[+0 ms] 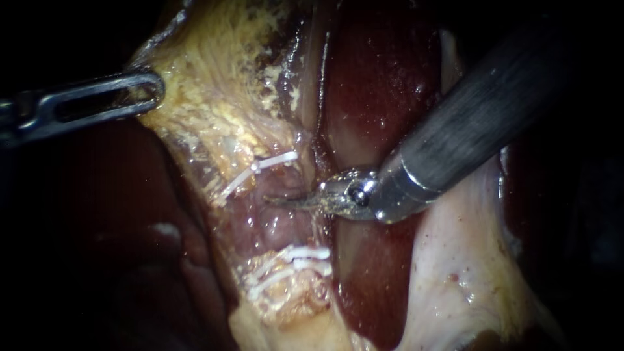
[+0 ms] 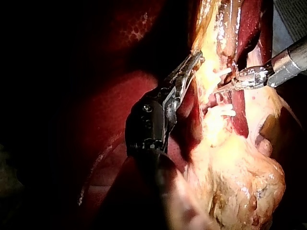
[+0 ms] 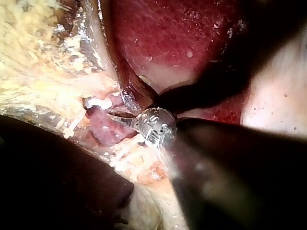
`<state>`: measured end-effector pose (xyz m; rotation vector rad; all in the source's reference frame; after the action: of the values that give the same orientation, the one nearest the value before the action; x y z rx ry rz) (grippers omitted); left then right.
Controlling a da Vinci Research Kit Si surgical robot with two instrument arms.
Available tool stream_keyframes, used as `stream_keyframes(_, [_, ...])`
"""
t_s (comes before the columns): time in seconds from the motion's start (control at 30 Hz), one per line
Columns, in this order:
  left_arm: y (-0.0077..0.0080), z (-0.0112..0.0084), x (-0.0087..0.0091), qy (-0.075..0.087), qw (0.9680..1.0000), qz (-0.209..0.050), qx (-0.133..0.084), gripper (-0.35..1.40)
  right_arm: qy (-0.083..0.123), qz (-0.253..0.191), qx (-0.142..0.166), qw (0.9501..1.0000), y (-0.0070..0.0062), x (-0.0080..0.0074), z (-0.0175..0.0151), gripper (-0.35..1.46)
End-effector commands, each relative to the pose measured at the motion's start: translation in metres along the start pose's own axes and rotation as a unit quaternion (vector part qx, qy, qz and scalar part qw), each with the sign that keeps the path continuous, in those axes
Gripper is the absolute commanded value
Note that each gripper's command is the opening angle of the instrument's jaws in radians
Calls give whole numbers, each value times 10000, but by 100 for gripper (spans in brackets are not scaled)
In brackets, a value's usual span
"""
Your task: Go back from the cut right tube
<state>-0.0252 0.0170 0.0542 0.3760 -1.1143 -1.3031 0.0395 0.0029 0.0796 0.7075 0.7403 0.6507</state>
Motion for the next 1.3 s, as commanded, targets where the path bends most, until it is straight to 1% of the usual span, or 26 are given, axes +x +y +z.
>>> stream_keyframes(0.03, [0,0,0,0,10000,1,4,-35,4,31,-14,10000,0,0,0,27])
stream_keyframes(0.07, [0,0,0,0,10000,1,4,-35,31,30,-3,10000,0,0,0,44])
stream_keyframes(0.1, [0,0,0,0,10000,1,4,-35,45,-1,2,10000,0,0,1,54])
stream_keyframes(0.17, [0,0,0,0,10000,1,4,-35,58,-32,8,10000,-1,0,1,71])
stream_keyframes(0.2, [0,0,0,0,10000,1,4,-35,58,-32,9,10000,-1,0,1,76])
stream_keyframes(0.33, [0,-1,0,1,10000,2,5,-35,55,-95,13,9999,-3,0,0,86])
stream_keyframes(0.57, [1,-1,0,1,10000,2,5,-35,47,-225,30,9997,-6,-2,-3,86])
stream_keyframes(0.63, [1,-1,0,1,10000,2,5,-35,38,-442,46,9990,-7,-5,-7,94])
stream_keyframes(0.67, [1,-2,0,1,10000,2,5,-35,51,-627,48,9980,-9,-6,-10,98])
stream_keyframes(0.7, [1,-2,0,1,10000,2,6,-35,72,-960,13,9954,-11,-8,-14,111])
stream_keyframes(0.73, [1,-2,0,2,10000,2,6,-35,108,-1202,-22,9927,-13,-9,-18,121])
stream_keyframes(0.77, [1,-3,0,2,10000,3,7,-35,167,-1444,-37,9894,-15,-11,-23,126])
stream_keyframes(0.8, [2,-3,0,-3,10000,3,-5,-35,246,-1718,-14,9848,-18,-13,-29,128])
stream_keyframes(0.87, [3,-4,-1,-2,10000,3,-3,-35,377,-2028,44,9785,-22,-18,-39,131])
stream_keyframes(0.9, [4,-4,-1,-1,10000,4,-3,-35,456,-2269,74,9728,-25,-20,-45,133])
stream_keyframes(0.93, [4,-5,-1,-1,10000,4,-2,-35,511,-2389,93,9697,-26,-21,-50,135])
stream_keyframes(0.97, [5,-5,-1,-1,10000,4,-2,-35,537,-2449,108,9680,-28,-22,-54,135])
stream_keyframes(1.0, [5,-5,-1,-1,10000,4,-2,-35,567,-2534,93,9656,-29,-23,-59,140])
stream_keyframes(1.07, [6,-6,-1,0,10000,5,0,-35,665,-2667,-10,9615,-31,-24,-70,143])
stream_keyframes(1.17, [6,-7,-1,-5,10000,6,-12,-35,720,-2735,-18,9592,-31,-23,-86,143])
stream_keyframes(1.3, [7,-7,0,-7,10000,6,-15,-35,766,-2908,-185,9535,-28,-19,-113,143])
